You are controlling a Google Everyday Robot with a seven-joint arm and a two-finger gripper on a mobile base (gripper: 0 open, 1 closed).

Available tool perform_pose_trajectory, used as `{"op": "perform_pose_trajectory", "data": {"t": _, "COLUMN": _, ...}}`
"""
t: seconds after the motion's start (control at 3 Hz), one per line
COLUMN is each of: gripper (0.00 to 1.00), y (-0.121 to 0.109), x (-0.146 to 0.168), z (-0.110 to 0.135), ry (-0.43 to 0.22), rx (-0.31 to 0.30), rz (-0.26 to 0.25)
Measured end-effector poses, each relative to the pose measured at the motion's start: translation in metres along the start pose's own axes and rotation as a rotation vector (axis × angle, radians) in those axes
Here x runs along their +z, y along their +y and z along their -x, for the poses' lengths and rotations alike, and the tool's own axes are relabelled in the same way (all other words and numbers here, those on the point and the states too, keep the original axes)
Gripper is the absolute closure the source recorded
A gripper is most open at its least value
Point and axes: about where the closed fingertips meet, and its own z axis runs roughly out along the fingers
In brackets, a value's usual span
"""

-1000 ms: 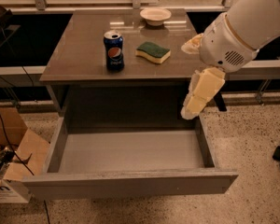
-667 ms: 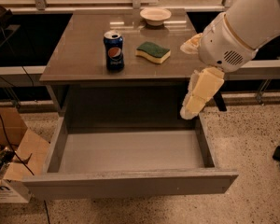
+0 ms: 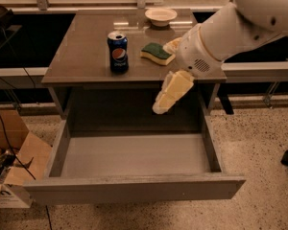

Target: Place pepsi can into top drawer

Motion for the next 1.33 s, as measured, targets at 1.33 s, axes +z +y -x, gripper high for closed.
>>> {"op": "perform_pose_trajectory", "data": {"t": 1.33, "gripper": 0.0, "y": -0.119, "x": 0.12, "z": 0.06, "ry": -0.273, "rx": 0.005, "rz": -0.009}}
